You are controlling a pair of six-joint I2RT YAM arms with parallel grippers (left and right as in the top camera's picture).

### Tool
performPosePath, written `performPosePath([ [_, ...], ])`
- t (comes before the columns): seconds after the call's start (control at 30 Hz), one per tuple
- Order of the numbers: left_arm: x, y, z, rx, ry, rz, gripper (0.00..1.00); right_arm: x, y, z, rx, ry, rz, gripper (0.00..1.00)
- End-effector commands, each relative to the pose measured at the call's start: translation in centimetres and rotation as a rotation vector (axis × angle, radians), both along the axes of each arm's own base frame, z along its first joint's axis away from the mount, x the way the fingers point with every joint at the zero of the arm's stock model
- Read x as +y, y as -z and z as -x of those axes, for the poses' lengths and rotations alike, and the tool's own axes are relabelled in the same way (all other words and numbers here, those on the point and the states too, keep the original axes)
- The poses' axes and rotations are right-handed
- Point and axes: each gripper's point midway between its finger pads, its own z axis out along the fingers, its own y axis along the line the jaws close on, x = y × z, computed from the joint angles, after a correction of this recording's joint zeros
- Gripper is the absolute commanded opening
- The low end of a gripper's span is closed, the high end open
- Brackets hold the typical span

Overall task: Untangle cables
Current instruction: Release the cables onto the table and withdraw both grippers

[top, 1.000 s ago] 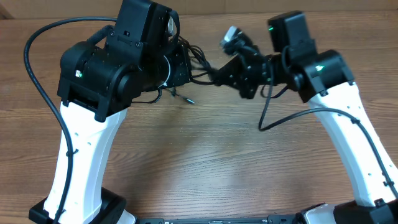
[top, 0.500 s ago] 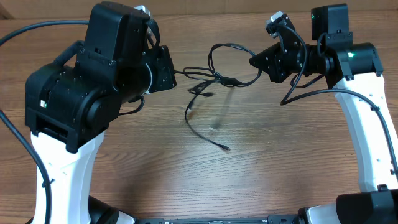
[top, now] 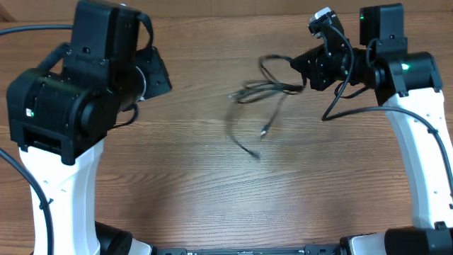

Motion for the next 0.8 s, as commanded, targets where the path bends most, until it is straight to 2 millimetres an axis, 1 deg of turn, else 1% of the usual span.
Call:
performPosePath([
  [0.0, 0.4, -0.8, 0.3, -0.025, -0.004, 0.005, 0.44, 1.1, -4.6, 2.8, -0.093, -0.070, -0.099, 0.04],
  [0.03, 0.2, -0.8, 0.4, -0.022, 0.005, 0.014, 0.49, 1.4, -5.1, 3.2, -0.103, -0.086, -0.112, 0.04],
  [0.07, -0.1, -0.7, 0.4, -0.019, 0.015, 0.024, 0.50, 1.8, -5.7, 3.8, -0.116, -0.106, -0.128, 0.04],
  [0.17, -0.9, -0.7, 0.5, -0.011, 0.065, 0.043, 0.47, 2.6, -7.0, 5.1, -0.144, -0.146, -0.149, 0.04],
  [0.2, -1.1, -0.6, 0.5, -0.006, 0.073, 0.047, 0.44, 2.8, -7.3, 5.4, -0.153, -0.152, -0.150, 0.04],
  [0.27, -1.4, -0.3, 0.5, 0.003, 0.097, 0.044, 0.41, 2.8, -7.5, 5.7, -0.158, -0.143, -0.146, 0.04],
  [0.3, -1.6, -0.3, 0.5, 0.005, 0.113, 0.044, 0.42, 2.4, -7.4, 5.4, -0.150, -0.115, -0.136, 0.11],
  [0.37, -2.4, -0.1, 0.6, 0.015, 0.166, 0.054, 0.52, 1.6, -6.8, 4.7, -0.131, -0.042, -0.104, 0.34],
  [0.4, -3.6, 0.0, 0.8, 0.019, 0.275, 0.053, 0.62, 0.7, -6.1, 4.2, -0.123, 0.012, -0.056, 0.49],
  [0.43, -4.2, 0.0, 1.0, 0.015, 0.335, 0.039, 0.63, 0.3, -5.8, 4.0, -0.122, 0.033, -0.036, 0.54],
  [0.47, -4.5, 0.2, 1.0, 0.014, 0.371, 0.022, 0.62, 0.0, -5.7, 3.8, -0.122, 0.049, -0.020, 0.56],
  [0.53, -5.0, 0.5, 1.0, 0.019, 0.404, 0.003, 0.56, -0.3, -5.5, 3.7, -0.120, 0.064, -0.007, 0.60],
  [0.6, -5.5, 1.2, 0.9, 0.040, 0.419, -0.003, 0.55, -0.7, -5.3, 3.5, -0.097, 0.109, -0.008, 0.62],
  [0.63, -6.2, 2.4, 0.8, 0.082, 0.436, -0.012, 0.54, -1.5, -4.9, 3.1, -0.067, 0.186, -0.002, 0.63],
  [0.67, -6.5, 3.3, 0.7, 0.110, 0.444, -0.020, 0.54, -2.0, -4.7, 2.9, -0.057, 0.223, 0.009, 0.63],
  [0.77, -7.8, 6.1, 0.4, 0.195, 0.468, -0.036, 0.54, -2.8, -4.6, 2.7, -0.057, 0.269, 0.036, 0.62],
])
